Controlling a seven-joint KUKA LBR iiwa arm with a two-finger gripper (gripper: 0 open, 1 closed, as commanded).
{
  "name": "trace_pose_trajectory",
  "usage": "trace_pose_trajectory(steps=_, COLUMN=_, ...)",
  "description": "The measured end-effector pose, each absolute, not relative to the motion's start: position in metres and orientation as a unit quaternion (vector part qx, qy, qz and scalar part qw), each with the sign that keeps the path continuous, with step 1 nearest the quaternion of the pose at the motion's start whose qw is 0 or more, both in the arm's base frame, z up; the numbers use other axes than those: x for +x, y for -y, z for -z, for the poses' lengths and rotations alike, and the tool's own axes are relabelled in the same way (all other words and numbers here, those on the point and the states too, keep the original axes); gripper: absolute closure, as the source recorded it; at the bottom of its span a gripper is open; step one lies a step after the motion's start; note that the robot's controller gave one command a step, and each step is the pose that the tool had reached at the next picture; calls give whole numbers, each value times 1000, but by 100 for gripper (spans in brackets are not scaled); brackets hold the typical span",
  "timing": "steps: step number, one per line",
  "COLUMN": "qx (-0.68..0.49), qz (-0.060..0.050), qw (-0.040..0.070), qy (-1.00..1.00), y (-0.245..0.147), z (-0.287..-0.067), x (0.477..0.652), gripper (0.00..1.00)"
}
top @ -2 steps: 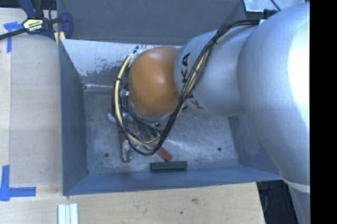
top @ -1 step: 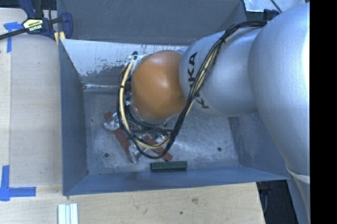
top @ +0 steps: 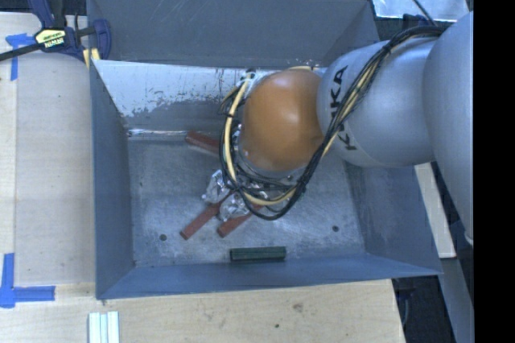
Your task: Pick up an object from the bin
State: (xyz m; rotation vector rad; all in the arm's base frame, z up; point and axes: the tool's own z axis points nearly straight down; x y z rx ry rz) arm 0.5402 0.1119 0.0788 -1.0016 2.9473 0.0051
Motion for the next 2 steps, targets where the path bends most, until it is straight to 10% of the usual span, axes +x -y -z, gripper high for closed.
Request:
trace_pose_trajectory(steps=1, qx=-322, qz=-2, qw=14, qy=-947, y=-112, z=-79, x=540, gripper=100)
trace_pose_trajectory(steps=2, qx=-330, qz=0, qw=1, qy=-944, y=-107, z=-202, x=532, gripper=100)
